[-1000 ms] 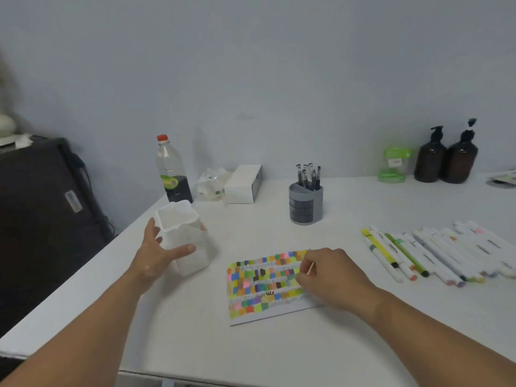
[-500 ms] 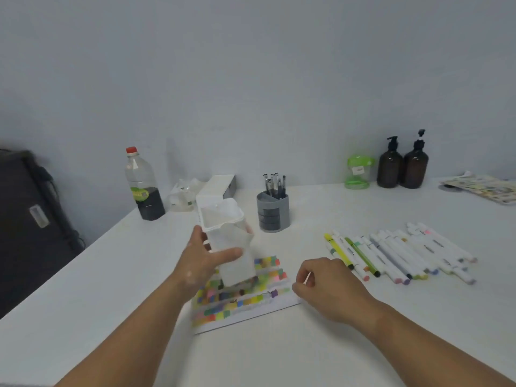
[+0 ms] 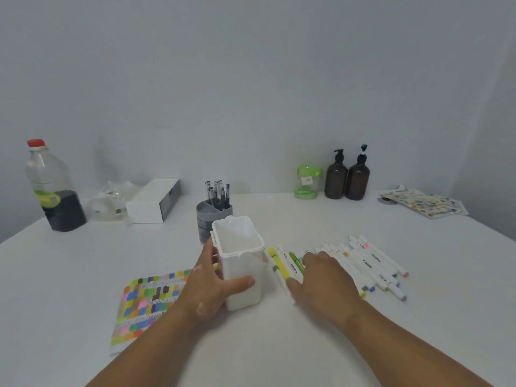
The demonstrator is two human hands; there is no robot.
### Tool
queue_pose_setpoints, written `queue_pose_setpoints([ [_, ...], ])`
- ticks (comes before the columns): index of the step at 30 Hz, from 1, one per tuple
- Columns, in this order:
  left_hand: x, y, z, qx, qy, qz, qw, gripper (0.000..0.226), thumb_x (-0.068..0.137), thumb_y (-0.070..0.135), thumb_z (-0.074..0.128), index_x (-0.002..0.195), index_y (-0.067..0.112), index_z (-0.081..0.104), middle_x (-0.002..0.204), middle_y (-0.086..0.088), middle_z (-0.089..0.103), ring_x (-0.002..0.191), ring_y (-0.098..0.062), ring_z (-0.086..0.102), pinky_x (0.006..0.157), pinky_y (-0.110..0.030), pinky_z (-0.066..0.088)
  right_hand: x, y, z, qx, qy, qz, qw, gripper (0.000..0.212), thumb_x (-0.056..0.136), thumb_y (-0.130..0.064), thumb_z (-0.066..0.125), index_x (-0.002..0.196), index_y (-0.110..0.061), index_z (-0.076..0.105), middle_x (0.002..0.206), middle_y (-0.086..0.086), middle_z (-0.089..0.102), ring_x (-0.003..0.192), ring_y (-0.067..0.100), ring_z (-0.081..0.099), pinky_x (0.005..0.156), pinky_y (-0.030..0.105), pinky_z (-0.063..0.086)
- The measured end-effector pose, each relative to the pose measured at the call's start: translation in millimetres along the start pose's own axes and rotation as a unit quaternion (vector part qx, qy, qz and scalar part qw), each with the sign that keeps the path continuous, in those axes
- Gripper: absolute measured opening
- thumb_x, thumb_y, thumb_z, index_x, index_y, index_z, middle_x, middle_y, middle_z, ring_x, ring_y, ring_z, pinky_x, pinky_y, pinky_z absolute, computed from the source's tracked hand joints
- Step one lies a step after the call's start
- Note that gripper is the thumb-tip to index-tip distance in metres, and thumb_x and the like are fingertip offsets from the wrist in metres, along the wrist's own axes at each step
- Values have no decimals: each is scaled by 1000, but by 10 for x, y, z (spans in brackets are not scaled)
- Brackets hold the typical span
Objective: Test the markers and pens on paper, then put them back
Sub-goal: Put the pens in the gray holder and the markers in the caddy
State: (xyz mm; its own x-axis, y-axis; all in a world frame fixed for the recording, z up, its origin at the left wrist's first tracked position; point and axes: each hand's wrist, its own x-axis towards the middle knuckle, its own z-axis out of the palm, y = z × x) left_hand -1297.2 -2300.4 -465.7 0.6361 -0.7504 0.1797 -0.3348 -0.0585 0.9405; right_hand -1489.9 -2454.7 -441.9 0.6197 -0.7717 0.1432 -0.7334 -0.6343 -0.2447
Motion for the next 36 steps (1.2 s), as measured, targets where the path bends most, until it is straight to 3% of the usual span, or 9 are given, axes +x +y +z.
queue_pose_setpoints([
  [4,184,-86,-72,-3,-21,10,1000,105,39,62,95,128,60,41,117,21,68,102,0,69,82,-32,60,321,-148,157,-40,-43,40,997,66,76,-71,53,116,-19,54,118,3,51,114,25,50,74,36,39],
  [8,283,-133,-111,-18,-41,12,999,108,38,58,97,131,60,41,121,16,69,106,-6,69,88,-41,60,506,-294,280,-28,-63,52,996,71,74,-69,54,120,-16,55,121,7,51,115,28,50,78,35,36],
  [11,295,-127,-123,-19,-46,12,999,108,43,49,99,133,59,39,122,15,69,106,-7,69,89,-41,60,572,-398,274,-25,-81,51,995,55,75,-58,59,112,-17,53,114,6,53,101,27,53,72,33,36],
  [14,273,-85,-132,-2,-42,19,999,107,46,48,97,134,59,37,120,17,69,103,-4,69,86,-37,60,576,-502,255,-18,-87,41,995,26,79,-37,62,89,-19,47,86,-6,50,80,22,51,54,26,33],
  [18,199,-44,-189,7,-40,22,999,102,47,47,96,129,62,38,118,18,68,102,-2,69,85,-36,60,528,-592,226,-43,-81,29,995,18,77,-24,61,71,-23,44,72,-6,47,65,18,49,46,23,27],
  [28,60,23,-225,13,-46,23,999,101,46,47,97,128,61,40,117,16,70,101,-5,70,86,-37,61,255,-282,23,-8,-31,56,998,22,77,-36,61,83,-24,43,83,-6,51,76,20,54,56,29,36],
  [31,37,32,-196,17,-48,22,998,101,46,49,97,129,57,40,116,21,68,103,-6,69,87,-37,60,265,-307,-386,135,7,67,989,22,78,-31,70,87,-19,54,80,-3,61,71,19,62,58,33,46],
  [33,36,44,-168,24,-45,33,998,102,46,52,96,129,61,37,114,28,66,104,-3,67,87,-35,60,317,-451,-752,385,56,50,920,8,78,-12,69,81,-12,62,68,2,67,60,22,64,64,43,53],
  [36,28,74,-123,37,-35,53,997,102,46,53,95,124,71,33,114,35,63,105,1,65,86,-31,59,369,-825,-1222,701,68,-44,708,17,81,9,63,82,-8,62,62,3,61,53,19,60,59,38,54],
])
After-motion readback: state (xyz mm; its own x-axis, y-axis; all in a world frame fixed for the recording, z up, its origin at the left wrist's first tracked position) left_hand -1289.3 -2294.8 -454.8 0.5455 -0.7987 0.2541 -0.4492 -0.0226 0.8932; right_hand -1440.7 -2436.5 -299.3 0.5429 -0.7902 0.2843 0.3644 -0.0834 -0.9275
